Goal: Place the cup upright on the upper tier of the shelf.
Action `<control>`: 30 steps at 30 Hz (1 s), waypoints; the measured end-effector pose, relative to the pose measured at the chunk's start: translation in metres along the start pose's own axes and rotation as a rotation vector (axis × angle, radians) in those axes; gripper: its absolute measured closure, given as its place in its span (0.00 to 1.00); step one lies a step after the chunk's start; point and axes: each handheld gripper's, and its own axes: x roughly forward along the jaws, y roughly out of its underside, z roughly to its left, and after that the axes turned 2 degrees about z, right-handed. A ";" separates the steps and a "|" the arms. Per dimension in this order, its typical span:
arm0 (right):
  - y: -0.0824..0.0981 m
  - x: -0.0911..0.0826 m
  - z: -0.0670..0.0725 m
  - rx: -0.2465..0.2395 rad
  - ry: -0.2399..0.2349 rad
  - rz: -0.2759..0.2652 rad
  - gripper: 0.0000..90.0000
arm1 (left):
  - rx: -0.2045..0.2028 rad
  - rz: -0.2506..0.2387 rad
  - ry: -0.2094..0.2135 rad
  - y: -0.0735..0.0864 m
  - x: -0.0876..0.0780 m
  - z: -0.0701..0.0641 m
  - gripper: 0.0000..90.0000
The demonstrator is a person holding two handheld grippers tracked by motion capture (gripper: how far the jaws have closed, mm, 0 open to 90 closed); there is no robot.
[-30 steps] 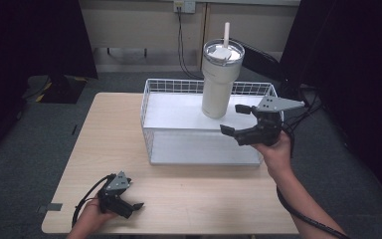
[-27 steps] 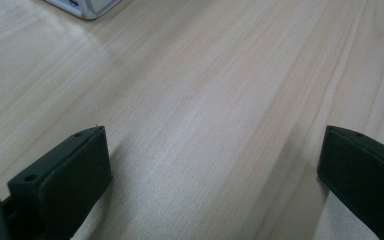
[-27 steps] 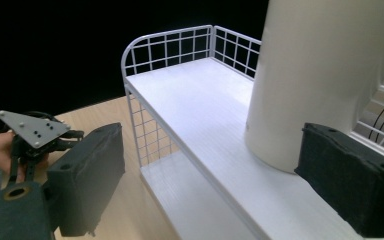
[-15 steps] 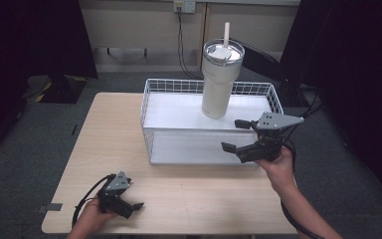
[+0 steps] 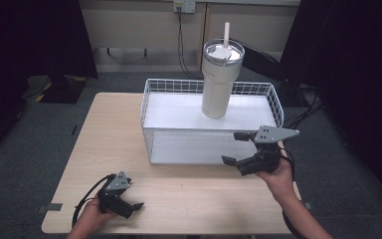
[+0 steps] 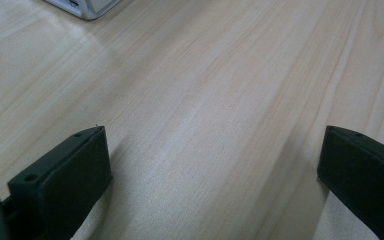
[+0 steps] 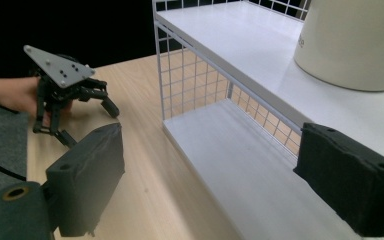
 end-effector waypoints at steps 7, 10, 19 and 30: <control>0.014 0.004 0.003 0.012 -0.018 0.002 0.13 | 0.000 0.000 0.000 0.000 0.000 0.000 0.00; 0.022 0.007 0.004 0.014 -0.021 0.011 0.13 | -0.002 -0.001 0.001 0.000 0.000 0.000 0.00; 0.045 0.018 0.010 0.036 -0.053 0.033 0.13 | -0.002 0.000 0.001 0.000 0.000 0.000 0.00; 0.078 0.029 0.013 0.073 -0.056 0.056 0.12 | -0.001 0.000 0.001 0.000 0.000 0.000 0.00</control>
